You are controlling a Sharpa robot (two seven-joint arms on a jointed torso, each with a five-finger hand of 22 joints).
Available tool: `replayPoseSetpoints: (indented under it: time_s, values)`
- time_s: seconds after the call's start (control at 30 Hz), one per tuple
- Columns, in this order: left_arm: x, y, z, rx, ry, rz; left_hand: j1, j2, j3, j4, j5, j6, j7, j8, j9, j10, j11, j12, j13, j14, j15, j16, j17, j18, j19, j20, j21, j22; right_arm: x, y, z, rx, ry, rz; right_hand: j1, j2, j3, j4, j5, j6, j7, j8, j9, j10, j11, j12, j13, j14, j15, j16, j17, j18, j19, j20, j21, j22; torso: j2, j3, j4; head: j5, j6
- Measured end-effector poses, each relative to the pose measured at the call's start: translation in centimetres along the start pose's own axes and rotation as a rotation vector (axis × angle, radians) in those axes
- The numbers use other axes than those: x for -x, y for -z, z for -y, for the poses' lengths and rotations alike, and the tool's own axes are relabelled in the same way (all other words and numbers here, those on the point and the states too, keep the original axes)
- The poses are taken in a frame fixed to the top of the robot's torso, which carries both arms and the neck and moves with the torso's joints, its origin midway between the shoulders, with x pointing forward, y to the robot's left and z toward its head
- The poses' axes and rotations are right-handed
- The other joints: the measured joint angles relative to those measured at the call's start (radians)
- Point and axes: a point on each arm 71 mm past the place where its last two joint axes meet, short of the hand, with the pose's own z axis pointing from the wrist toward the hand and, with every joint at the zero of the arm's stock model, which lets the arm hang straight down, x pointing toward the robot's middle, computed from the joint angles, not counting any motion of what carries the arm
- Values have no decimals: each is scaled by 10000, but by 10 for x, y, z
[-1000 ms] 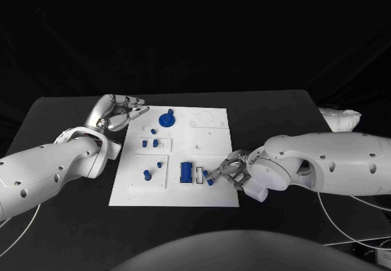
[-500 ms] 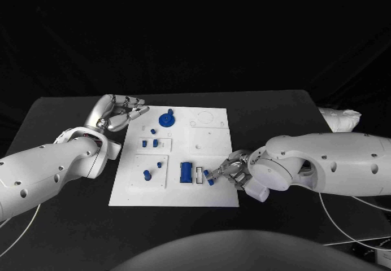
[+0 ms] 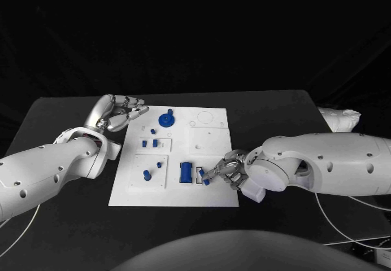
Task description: Assemble the parts on the task board
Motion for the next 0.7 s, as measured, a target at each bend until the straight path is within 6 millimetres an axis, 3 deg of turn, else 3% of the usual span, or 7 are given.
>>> replayPoseSetpoints:
  time_s: [0.7]
  values:
    - [-1, 0, 0, -9, 13, -20, 0, 0, 0, 0, 0, 0, 0, 0, 0, 0, 0, 0, 0, 0, 0, 0, -2, 1, 0, 0, 0, 0, 1, -8, -4, -35, -12, 46, 0, 0, -29, 29, -62, -1, 1, 0, -3, 1, 0, 0, 0, 36, 35, 0, -2, 0, 0, 0, 0, -2, -1, -2, 1, -5, 0]
